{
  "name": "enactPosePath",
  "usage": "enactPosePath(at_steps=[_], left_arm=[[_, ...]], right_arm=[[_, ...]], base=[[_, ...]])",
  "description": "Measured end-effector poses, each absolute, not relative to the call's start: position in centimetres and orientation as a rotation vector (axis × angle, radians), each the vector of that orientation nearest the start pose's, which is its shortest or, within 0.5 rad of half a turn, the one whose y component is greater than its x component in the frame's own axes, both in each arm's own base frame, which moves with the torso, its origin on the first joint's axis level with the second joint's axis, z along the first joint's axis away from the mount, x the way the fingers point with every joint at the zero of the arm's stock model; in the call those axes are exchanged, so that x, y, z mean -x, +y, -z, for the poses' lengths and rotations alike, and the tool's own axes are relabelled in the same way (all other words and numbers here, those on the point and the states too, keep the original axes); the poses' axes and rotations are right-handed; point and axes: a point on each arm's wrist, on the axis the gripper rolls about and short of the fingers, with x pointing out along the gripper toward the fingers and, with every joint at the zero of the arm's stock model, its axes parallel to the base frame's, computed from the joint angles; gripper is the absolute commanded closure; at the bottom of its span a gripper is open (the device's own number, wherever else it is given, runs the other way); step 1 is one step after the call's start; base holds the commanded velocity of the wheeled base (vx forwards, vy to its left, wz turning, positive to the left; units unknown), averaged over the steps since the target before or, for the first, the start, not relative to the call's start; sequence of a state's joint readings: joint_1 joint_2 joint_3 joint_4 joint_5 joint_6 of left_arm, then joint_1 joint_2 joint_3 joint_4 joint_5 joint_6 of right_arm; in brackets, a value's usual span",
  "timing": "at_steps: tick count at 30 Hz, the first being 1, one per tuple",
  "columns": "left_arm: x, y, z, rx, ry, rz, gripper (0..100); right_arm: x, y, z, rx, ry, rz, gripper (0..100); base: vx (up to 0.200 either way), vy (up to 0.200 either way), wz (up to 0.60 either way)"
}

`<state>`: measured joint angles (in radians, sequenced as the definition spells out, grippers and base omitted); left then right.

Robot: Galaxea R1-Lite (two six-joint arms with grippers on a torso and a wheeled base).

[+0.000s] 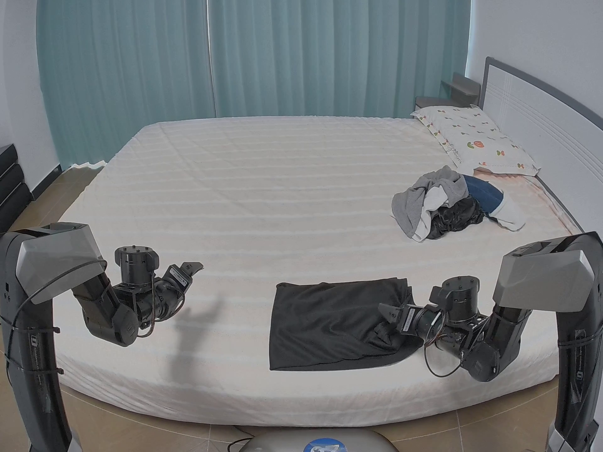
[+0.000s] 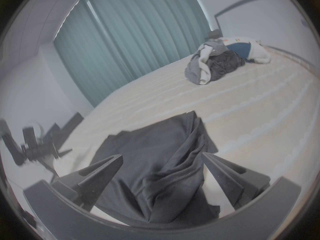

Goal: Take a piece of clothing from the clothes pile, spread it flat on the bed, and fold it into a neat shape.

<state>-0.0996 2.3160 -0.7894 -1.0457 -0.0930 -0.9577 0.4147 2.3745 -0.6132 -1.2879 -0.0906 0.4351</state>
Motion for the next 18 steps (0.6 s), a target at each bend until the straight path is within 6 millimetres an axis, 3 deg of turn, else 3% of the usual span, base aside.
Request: enactPosePath(at_steps=[8,18], left_arm=[[-37.5,-4.2,0.2,0.928,0.547,-0.055,0],[-37.5,-4.3,0.4,0.926,0.552,-0.057,0]], right_arm=[[-31.3,15.1,3.3,-0.041,0.603,-0.140,0],[-31.3,15.4,3.0,0.104,0.595,-0.075,0]], base=[[0.000,0.000,0.00],[0.000,0.000,0.00]])
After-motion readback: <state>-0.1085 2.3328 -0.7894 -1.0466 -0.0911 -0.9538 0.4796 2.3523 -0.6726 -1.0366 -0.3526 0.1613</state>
